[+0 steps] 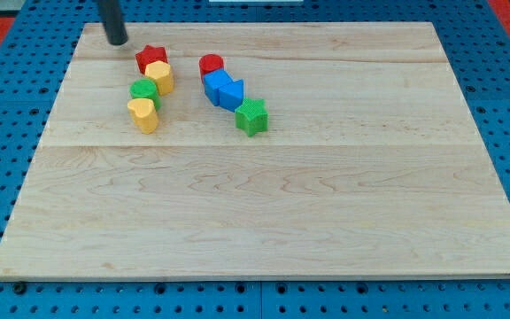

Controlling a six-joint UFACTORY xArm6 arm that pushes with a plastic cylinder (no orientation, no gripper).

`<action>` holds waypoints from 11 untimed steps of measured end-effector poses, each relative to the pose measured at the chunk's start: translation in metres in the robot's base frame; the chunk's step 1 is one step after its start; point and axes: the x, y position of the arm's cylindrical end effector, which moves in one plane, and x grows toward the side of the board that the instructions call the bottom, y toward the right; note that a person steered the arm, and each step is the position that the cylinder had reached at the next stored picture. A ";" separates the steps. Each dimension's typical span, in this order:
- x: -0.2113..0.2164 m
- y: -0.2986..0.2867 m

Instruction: Push the red star to the left of the red circle

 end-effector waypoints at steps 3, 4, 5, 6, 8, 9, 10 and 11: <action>0.050 0.062; 0.004 0.050; 0.032 0.139; 0.095 0.190; 0.076 0.262; 0.091 0.338; 0.099 0.312; 0.113 0.290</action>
